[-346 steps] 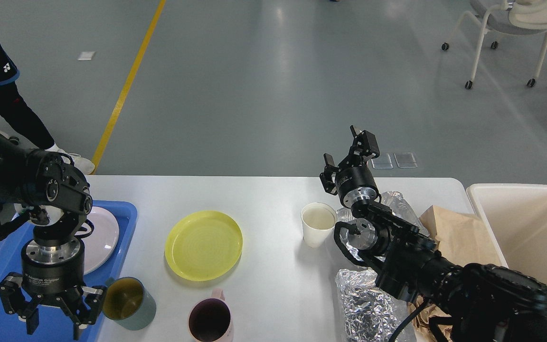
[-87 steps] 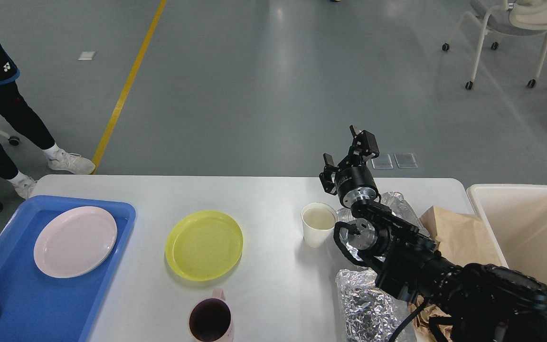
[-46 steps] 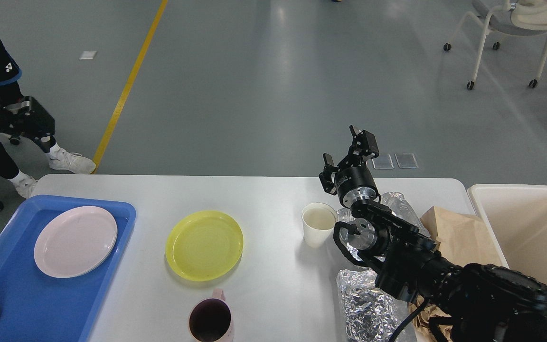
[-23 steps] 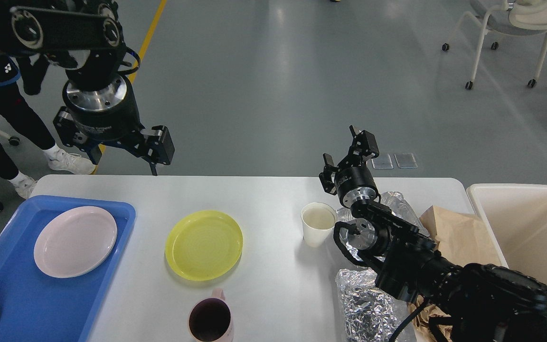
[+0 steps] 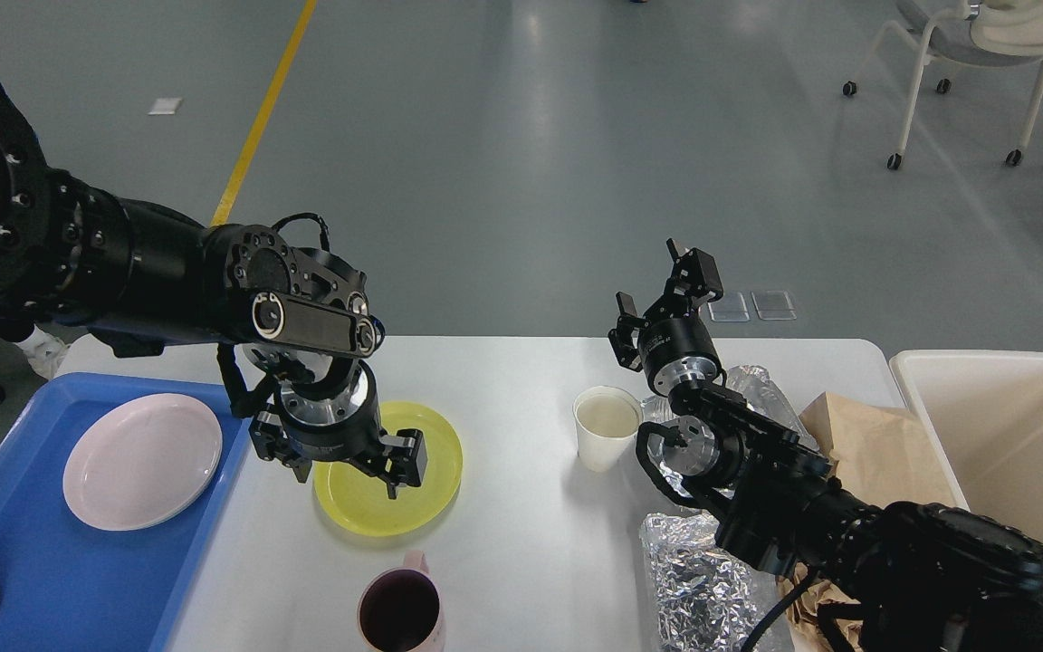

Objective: Tidy desktop
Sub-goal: 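Reach the left gripper down to the pink mug and grasp it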

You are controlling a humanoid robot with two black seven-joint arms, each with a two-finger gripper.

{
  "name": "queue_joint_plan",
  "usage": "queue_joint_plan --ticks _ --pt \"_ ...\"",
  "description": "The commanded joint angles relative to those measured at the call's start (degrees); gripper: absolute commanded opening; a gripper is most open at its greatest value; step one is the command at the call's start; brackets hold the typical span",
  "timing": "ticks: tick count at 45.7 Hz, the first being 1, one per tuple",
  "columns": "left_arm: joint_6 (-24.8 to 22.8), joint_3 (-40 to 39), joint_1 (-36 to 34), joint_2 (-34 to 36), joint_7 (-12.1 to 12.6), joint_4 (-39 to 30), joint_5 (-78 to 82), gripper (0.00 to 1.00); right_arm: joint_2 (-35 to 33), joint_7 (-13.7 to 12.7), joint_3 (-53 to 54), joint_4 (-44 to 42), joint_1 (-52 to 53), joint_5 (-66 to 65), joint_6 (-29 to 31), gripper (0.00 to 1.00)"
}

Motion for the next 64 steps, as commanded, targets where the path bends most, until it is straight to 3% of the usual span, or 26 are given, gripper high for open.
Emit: queue_joint_plan --ticks 1,7,10,22,31,41,53,60,64 --pt "0.9 -3.06 2.64 -0.31 2.95 -1.58 0.04 0.94 0.0 0.0 -0.09 0.0 0.01 0.0 0.0 1.0" --pt "1.25 -5.26 5.97 -0.4 6.73 -2.29 0.04 0.94 0.0 0.0 -0.09 0.0 0.01 0.0 0.0 1.0" --pt "2.13 -5.26 6.94 -0.57 7.18 -2.46 0.13 0.94 0.0 0.0 0.0 0.0 0.01 0.0 0.0 1.0" --pt "5.2 -5.18 10.37 -1.27 7.26 -4.84 0.48 0.94 0.0 0.0 0.0 0.0 0.01 0.0 0.0 1.0" --pt "13.55 -5.26 14.15 -2.51 7.26 -4.84 0.48 0.94 0.0 0.0 0.0 0.0 0.01 0.0 0.0 1.0" --pt "16.01 -5.09 16.43 -2.51 7.26 -4.75 0.65 0.93 0.0 0.0 0.0 0.0 0.01 0.0 0.0 1.0" --pt "22.26 -4.91 19.51 -3.3 7.26 -4.75 0.65 0.93 0.0 0.0 0.0 0.0 0.01 0.0 0.0 1.0" --pt "23.22 -4.56 19.6 -3.3 7.26 -4.66 0.57 0.85 0.0 0.0 0.0 0.0 0.01 0.0 0.0 1.0" --pt "23.49 -4.47 19.86 -3.3 7.18 -4.66 0.57 0.65 0.09 0.0 0.0 0.0 0.01 0.0 0.0 1.0"
